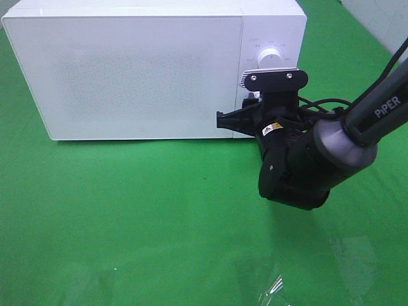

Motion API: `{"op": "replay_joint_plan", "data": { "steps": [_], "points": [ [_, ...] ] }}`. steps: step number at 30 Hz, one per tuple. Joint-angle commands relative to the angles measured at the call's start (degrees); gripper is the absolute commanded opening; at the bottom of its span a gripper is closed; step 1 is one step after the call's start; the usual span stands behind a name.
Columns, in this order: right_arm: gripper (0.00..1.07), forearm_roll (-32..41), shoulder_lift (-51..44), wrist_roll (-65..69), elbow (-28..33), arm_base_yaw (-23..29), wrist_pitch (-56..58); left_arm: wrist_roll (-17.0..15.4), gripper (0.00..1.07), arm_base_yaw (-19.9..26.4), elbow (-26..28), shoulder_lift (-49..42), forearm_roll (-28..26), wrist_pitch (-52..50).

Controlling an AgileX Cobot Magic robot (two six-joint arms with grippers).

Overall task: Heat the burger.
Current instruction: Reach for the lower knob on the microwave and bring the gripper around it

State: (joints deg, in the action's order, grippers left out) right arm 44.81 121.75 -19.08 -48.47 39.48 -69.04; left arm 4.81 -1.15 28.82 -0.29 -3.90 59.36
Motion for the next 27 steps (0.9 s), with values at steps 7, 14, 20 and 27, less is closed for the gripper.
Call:
{"op": "replay_joint_plan", "data": {
  "steps": [7,14,20,27],
  "points": [
    [0.01,-4.4,-0.9,24.3,-0.5,-0.2,-2.6,-0.3,1.04,0.2,-0.3,-1.3,0.2,0.1],
    [0.0,-9.0,-0.9,59.6,-0.5,-0.2,-3.3,-0.3,1.04,0.2,-0.3,-1.3,0.2,0.1],
    [0.0,-13.1,-0.9,82.0,-0.5,-0.2,-3.4,-0.3,1.04,0.2,-0.3,-1.3,0.2,0.1],
    [0.0,-13.2,-0.9,89.7,-0.5,-0.2,-6.7,-0.3,1.04,0.2,-0.3,-1.3,0.2,0.1]
  ]
}}
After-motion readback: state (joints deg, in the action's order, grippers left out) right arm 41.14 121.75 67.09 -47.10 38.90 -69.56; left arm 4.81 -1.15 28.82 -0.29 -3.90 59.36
